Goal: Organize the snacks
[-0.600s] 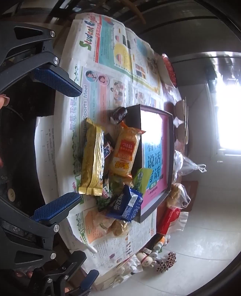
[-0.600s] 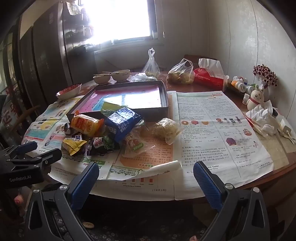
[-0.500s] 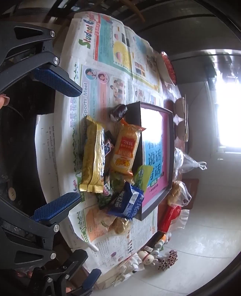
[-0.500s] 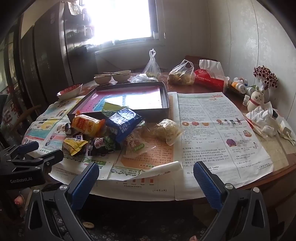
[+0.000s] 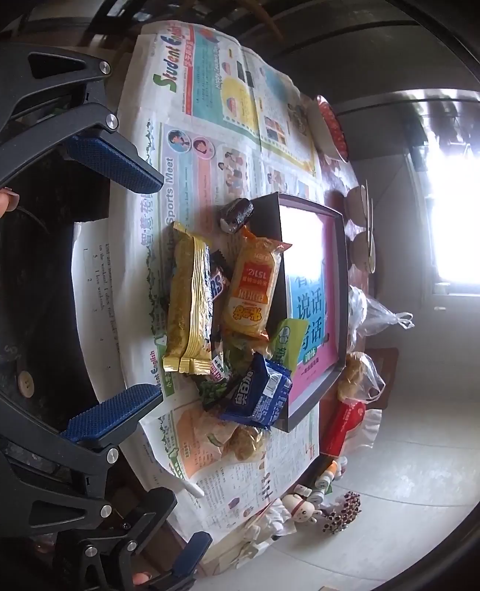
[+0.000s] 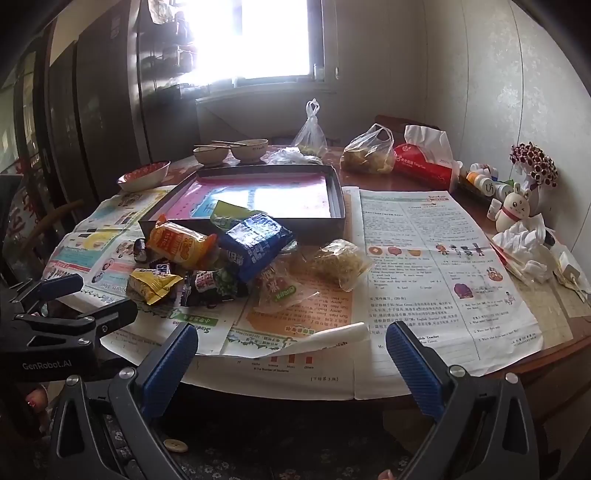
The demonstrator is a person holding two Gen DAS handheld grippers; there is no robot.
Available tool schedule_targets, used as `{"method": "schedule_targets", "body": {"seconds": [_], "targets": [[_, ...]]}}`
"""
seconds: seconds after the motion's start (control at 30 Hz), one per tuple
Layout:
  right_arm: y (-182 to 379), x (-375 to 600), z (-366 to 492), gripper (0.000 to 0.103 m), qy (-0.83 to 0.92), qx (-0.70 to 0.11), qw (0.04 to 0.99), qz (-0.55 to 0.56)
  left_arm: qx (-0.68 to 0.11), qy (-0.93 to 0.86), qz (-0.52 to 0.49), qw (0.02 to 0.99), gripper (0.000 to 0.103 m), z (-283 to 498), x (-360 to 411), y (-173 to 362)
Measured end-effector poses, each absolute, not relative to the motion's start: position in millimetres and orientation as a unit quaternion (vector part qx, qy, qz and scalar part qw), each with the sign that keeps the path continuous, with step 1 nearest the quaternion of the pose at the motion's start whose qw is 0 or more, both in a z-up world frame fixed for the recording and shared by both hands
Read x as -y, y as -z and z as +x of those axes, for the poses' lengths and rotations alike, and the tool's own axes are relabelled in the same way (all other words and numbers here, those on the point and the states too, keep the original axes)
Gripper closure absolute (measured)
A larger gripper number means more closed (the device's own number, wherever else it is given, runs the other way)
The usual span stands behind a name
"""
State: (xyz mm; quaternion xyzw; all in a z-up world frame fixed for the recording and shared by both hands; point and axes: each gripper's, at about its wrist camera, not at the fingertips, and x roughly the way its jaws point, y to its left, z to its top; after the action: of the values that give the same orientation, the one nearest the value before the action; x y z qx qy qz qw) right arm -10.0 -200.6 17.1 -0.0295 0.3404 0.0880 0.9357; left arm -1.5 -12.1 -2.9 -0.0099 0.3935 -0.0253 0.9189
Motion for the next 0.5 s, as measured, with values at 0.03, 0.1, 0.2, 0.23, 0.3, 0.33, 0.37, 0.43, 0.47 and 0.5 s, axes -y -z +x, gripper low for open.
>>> {"method": "schedule_targets", "body": {"seconds": [0.03,0.1,0.2,0.23,0.3,0.33,0.37,0.43,0.47,0.5], "targets": [[-17.1,200.1,-9.8,0.000,-0.089,-0.341,0.935,-0.030,-0.394,0.025,-0.009,0.919,0.000,-1.5,12.6,3.0],[-16.4,199.7,-10.0,0.000,-0.089,-0.341,0.935,-0.030,-0.393,0.025,-0.010,0.919,0.000,-1.4,11.9,2.9],[-16.1,199.3,-10.1,0.000,-0.090,-0.340,0.936,-0.031,-0.394,0.025,-0.010,0.919,0.000,-1.7,12.3,2.9],[-15.9,199.4,-10.2,0.000,-0.091,-0.340,0.936,-0.030,-0.394,0.025,-0.010,0.919,0.000,-1.6,12.6,3.0],[-15.7,199.5,-10.0,0.000,-0.090,-0.341,0.935,-0.030,-0.395,0.025,-0.010,0.918,0.000,-1.6,12.9,3.1],[-15.8,199.5,-9.8,0.000,-0.090,-0.342,0.935,-0.029,-0.395,0.025,-0.010,0.918,0.000,-1.5,13.2,3.3],[-15.8,199.5,-9.9,0.000,-0.090,-0.342,0.935,-0.029,-0.395,0.025,-0.010,0.918,0.000,-1.7,13.1,3.3],[-15.9,199.6,-10.1,0.000,-0.090,-0.342,0.935,-0.030,-0.395,0.024,-0.010,0.918,0.000,-1.5,13.1,3.4],[-16.0,199.2,-10.0,0.000,-0.090,-0.341,0.935,-0.031,-0.395,0.025,-0.010,0.918,0.000,-1.4,13.1,3.7],[-16.1,198.8,-9.9,0.000,-0.091,-0.341,0.935,-0.032,-0.395,0.025,-0.010,0.918,0.000,-1.3,12.9,3.8]]}}
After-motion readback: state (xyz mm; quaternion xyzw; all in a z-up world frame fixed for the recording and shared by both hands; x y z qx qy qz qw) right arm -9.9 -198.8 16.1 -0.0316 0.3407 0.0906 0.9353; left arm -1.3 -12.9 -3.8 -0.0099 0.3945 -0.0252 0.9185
